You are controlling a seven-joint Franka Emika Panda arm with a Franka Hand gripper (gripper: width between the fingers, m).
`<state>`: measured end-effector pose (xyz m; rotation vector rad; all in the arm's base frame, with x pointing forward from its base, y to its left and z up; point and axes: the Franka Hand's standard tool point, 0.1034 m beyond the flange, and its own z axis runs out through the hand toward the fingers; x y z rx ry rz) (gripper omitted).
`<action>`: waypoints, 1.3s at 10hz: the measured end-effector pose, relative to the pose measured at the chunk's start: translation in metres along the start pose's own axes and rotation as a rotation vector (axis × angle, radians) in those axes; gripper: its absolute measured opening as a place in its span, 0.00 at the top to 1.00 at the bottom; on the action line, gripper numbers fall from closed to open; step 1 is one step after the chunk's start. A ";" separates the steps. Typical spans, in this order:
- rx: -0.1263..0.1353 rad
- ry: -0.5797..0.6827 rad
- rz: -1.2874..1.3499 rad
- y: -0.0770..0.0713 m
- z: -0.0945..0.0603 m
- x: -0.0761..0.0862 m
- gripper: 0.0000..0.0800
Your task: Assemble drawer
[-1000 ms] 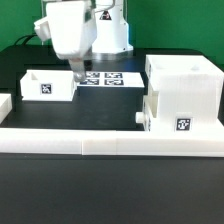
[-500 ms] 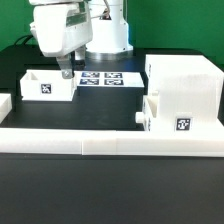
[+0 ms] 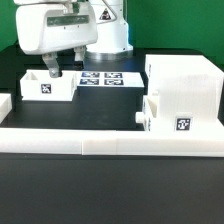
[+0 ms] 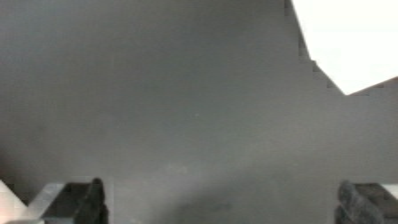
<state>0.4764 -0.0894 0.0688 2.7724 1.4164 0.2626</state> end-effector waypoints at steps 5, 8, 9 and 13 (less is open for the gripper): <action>0.002 -0.017 0.425 -0.023 0.004 -0.021 0.19; 0.003 -0.018 0.578 -0.024 0.005 -0.021 0.19; 0.024 -0.038 0.647 -0.031 0.004 -0.021 0.19; 0.059 -0.086 0.670 -0.060 0.006 -0.027 0.19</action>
Offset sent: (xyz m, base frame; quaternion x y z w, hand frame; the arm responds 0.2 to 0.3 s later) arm -0.0173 0.0069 -0.0009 0.0274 0.0166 0.1934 0.9806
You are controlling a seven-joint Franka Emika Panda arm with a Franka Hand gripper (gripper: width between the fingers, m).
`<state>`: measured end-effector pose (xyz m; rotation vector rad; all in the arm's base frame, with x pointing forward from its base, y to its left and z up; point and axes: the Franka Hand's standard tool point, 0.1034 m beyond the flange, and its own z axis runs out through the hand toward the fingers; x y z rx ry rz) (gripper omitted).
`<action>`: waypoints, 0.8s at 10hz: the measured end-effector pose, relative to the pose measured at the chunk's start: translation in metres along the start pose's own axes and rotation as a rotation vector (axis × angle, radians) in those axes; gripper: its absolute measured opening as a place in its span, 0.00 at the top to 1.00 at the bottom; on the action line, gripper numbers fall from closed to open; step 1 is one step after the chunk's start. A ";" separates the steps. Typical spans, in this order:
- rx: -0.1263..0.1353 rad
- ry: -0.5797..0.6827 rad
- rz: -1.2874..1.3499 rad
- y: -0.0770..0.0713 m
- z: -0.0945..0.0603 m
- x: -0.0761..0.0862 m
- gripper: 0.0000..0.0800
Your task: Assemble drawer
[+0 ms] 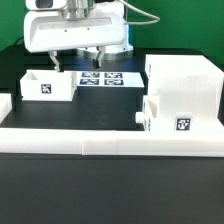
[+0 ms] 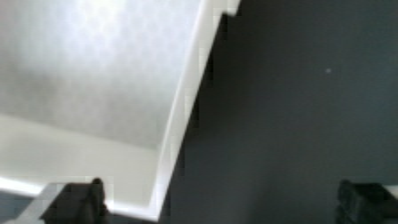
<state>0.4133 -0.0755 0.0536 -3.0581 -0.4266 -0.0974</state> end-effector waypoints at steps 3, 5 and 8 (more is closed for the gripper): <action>-0.022 0.011 0.018 0.007 0.018 -0.021 0.19; -0.041 0.026 0.029 0.011 0.031 -0.029 0.19; -0.074 0.062 0.032 0.014 0.045 -0.034 0.19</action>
Offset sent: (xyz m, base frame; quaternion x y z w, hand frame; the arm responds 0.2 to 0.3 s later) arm -0.0216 -0.0267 -0.0259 -0.0658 0.0271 0.0316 0.9970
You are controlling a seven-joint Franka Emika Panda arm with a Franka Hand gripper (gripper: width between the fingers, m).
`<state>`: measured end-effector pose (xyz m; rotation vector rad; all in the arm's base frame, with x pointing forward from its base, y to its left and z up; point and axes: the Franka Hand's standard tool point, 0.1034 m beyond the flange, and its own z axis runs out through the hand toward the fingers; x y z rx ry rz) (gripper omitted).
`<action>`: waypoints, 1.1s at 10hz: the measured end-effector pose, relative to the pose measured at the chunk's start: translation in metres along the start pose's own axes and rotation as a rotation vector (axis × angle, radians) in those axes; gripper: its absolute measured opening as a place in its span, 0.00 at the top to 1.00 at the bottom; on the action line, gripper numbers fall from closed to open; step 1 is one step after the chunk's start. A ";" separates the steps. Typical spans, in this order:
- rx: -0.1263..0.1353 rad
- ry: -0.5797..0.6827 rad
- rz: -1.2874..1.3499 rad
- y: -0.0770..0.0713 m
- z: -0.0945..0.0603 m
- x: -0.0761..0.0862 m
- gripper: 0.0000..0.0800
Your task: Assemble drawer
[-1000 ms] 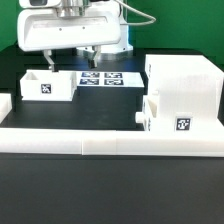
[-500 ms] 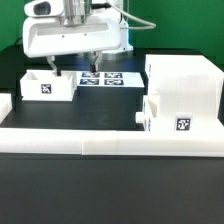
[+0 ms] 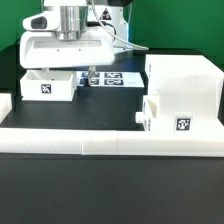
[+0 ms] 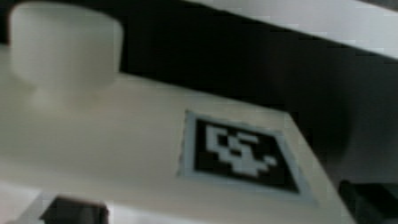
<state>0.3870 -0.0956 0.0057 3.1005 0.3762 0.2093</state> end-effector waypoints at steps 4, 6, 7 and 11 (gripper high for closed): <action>-0.001 0.002 0.000 0.000 0.001 0.000 0.52; -0.001 0.002 0.000 0.000 0.001 0.000 0.69; -0.001 0.001 -0.001 0.000 0.001 0.000 0.91; -0.001 0.002 0.000 0.000 0.001 0.000 0.95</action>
Offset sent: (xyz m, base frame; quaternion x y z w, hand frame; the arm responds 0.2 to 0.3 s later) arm 0.0000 0.0000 0.0000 0.0000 0.0000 0.0000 1.0000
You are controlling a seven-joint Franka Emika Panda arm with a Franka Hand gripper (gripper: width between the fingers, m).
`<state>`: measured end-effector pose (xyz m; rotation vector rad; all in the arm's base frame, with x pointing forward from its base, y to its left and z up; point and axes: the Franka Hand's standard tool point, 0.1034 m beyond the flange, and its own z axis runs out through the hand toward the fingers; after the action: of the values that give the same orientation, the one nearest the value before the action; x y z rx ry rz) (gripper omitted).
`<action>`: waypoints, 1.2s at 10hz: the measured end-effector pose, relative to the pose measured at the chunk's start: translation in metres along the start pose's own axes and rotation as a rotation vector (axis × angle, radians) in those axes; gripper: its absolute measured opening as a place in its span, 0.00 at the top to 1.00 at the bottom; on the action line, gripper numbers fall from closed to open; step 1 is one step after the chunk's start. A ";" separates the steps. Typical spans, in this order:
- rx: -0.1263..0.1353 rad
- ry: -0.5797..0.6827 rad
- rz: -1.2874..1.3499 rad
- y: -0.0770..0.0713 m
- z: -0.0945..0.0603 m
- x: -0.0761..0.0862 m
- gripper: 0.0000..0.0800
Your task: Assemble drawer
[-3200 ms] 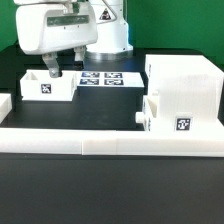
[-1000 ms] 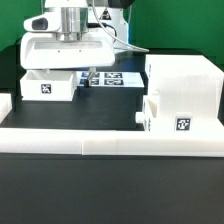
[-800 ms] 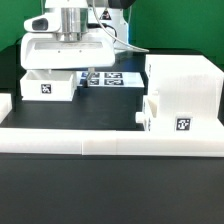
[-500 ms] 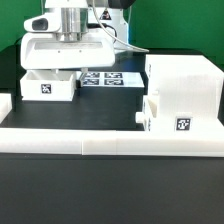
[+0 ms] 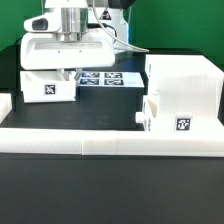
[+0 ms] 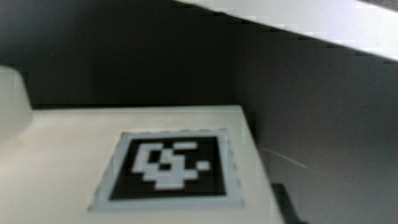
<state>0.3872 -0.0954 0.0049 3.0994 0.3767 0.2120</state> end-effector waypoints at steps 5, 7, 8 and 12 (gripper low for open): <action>0.032 -0.001 -0.133 -0.011 -0.020 0.045 0.95; 0.065 -0.010 -0.191 -0.016 -0.031 0.079 0.95; 0.074 -0.006 -0.210 -0.016 -0.036 0.096 0.95; 0.105 -0.021 -0.275 -0.018 -0.036 0.116 0.95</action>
Offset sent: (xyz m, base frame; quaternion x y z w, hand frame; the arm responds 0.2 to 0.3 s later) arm 0.0384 0.0214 0.0286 0.0167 -0.0099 -0.1138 0.9933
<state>0.4891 -0.0504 0.0557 3.0988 0.8291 0.1591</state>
